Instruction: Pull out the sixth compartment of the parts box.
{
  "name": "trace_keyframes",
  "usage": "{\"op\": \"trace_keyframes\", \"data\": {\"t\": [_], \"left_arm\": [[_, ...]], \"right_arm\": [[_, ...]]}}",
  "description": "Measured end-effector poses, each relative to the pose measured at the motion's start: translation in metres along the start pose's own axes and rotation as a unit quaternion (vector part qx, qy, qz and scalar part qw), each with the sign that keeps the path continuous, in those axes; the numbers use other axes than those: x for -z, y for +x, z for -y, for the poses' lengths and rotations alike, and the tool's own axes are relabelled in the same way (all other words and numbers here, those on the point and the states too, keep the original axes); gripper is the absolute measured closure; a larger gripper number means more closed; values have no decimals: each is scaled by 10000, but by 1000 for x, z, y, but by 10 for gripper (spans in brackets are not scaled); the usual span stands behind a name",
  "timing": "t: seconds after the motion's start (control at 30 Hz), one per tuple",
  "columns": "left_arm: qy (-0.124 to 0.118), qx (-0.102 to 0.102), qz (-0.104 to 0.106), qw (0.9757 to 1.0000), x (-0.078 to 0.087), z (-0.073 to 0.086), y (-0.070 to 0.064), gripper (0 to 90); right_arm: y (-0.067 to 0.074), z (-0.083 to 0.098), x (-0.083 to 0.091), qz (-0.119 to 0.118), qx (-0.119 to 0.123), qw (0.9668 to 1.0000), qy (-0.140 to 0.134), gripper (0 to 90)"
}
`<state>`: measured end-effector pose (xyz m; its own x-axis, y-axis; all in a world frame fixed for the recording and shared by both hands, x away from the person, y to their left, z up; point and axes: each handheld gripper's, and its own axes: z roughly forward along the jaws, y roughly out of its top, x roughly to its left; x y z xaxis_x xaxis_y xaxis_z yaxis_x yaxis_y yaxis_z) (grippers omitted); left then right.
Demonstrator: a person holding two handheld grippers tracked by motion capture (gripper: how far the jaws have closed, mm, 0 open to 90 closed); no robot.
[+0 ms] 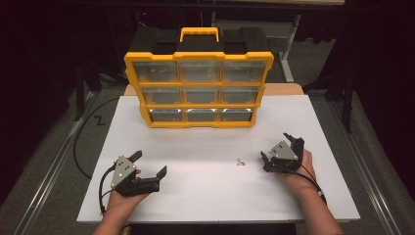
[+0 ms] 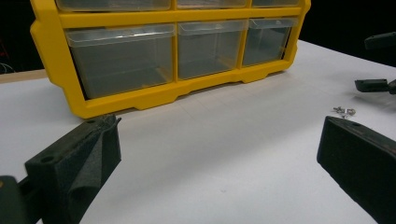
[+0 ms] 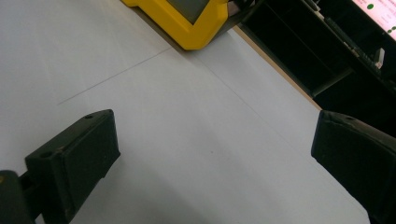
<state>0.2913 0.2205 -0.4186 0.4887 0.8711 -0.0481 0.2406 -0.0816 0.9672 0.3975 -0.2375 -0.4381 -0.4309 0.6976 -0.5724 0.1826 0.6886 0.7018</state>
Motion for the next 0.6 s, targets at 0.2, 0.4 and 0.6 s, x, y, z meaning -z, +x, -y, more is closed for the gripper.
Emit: {"op": "trace_keyframes", "data": {"t": [0.2, 0.4, 0.6], "left_arm": [[-18, 2, 2, 10000, 0, 0, 0, 3], [-15, -24, 14, 10000, 0, 0, -1, 3], [-20, -36, 24, 10000, 0, 0, -1, 3]], "right_arm": [[4, -1, 1, 154, 236, 9996, 29, 29], [6, -1, 3, 326, 522, 9981, 72, 34], [10, -4, 4, 500, 845, 9952, 58, 33]]}}
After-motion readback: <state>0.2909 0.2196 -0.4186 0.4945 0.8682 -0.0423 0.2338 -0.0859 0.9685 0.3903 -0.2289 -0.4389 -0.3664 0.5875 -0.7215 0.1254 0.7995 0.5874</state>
